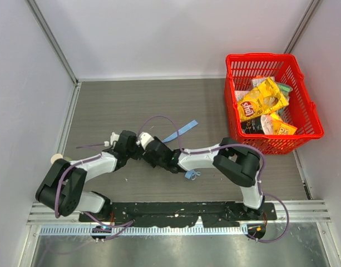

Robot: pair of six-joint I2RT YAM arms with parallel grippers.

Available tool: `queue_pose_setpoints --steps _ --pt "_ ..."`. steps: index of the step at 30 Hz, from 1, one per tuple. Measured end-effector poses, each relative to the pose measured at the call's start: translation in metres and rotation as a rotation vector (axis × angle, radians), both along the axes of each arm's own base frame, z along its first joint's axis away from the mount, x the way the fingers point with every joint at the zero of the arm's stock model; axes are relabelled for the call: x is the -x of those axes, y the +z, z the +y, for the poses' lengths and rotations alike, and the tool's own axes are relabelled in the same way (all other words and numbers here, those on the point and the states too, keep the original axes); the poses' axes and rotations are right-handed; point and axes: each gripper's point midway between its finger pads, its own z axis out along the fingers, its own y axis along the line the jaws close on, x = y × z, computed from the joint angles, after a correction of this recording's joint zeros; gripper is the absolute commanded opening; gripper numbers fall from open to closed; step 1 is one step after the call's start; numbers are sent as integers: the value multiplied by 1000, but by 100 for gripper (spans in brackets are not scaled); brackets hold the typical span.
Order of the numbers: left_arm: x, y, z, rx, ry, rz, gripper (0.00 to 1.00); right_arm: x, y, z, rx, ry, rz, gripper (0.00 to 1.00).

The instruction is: Put away the umbrella

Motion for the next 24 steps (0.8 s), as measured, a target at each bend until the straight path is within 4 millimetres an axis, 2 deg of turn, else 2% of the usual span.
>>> queue_pose_setpoints --steps 1,2,3,4,6,9,11,13,15,16,18,24 --pt "-2 1 2 3 16 2 0 -3 0 2 -10 -23 -22 46" --pt "-3 1 4 3 25 5 0 -3 0 5 -20 -34 -32 35" --pt "-4 1 5 1 29 3 0 -3 -1 6 -27 -41 -42 30" --pt "-4 1 5 -1 30 2 0 -4 -1 7 -30 -43 -47 16" --pt "-5 2 5 -4 27 -1 0 -4 -3 6 -27 -32 -55 1" --pt "-6 0 6 -11 29 -2 0 -4 -4 8 -41 -9 -45 1" --pt "-7 -1 7 -24 28 -8 22 -5 -5 8 -59 14 -20 1" --pt "-8 -1 7 -33 29 -13 50 -6 -5 8 -89 39 12 1" --pt "-8 -1 7 -46 26 -20 69 -6 -7 8 -149 74 63 1" --pt "-9 0 7 -50 20 -29 74 -7 -7 7 -181 86 88 1" --pt "-11 9 2 -51 -9 -69 77 -9 -5 7 -262 111 154 1" --pt "-5 10 -3 -58 -43 -81 80 0 3 8 -510 202 424 1"
